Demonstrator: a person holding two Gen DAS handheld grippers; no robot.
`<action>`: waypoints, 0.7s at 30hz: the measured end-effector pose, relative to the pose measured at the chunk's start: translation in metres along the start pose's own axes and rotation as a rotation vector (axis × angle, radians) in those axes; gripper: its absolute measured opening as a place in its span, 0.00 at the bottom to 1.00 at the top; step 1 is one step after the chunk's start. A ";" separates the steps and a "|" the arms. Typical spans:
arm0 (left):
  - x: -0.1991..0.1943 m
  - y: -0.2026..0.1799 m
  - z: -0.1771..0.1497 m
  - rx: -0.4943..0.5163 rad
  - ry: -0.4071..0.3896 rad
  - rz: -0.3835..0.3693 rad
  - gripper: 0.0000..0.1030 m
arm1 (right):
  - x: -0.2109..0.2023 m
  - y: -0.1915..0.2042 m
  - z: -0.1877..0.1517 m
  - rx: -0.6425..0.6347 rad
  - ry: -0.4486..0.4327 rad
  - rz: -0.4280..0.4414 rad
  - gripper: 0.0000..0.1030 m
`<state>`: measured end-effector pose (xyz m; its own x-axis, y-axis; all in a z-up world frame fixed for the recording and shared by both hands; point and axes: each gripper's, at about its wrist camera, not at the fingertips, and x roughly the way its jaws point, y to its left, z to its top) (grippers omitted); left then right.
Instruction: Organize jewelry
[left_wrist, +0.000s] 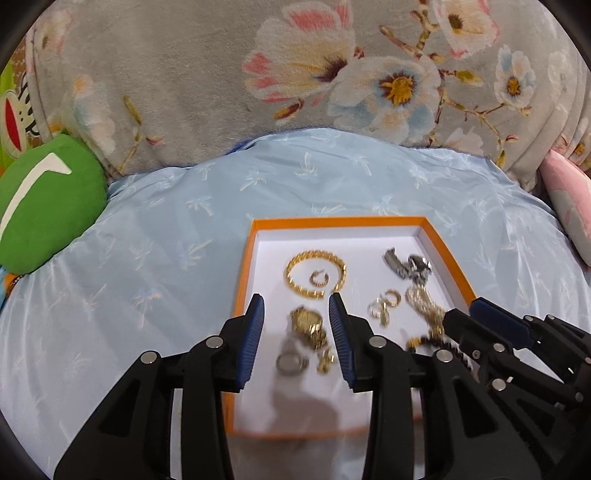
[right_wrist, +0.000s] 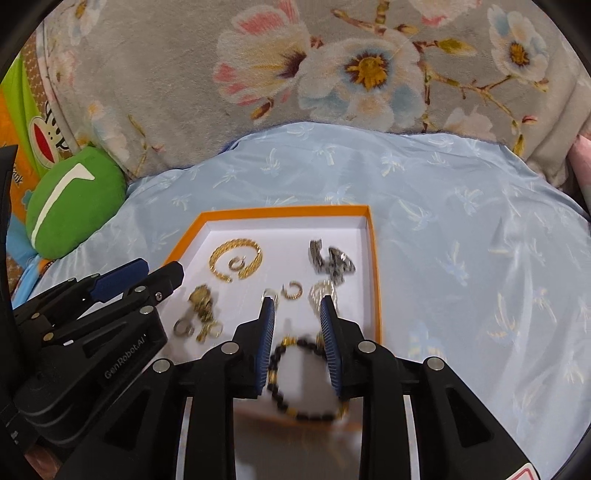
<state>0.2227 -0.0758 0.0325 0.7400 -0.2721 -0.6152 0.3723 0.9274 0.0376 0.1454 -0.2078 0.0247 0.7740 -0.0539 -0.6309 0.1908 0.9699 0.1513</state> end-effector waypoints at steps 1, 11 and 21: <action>-0.007 0.001 -0.006 0.002 0.000 0.002 0.34 | -0.006 0.001 -0.007 -0.002 -0.001 -0.004 0.29; -0.055 0.008 -0.074 -0.027 0.048 -0.005 0.34 | -0.055 0.013 -0.081 -0.019 0.039 -0.032 0.40; -0.080 0.005 -0.109 -0.019 0.061 0.014 0.46 | -0.078 0.023 -0.112 -0.030 0.044 -0.062 0.55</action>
<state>0.1044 -0.0219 -0.0036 0.7097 -0.2432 -0.6613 0.3510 0.9358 0.0326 0.0223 -0.1546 -0.0080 0.7337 -0.1046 -0.6713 0.2190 0.9718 0.0879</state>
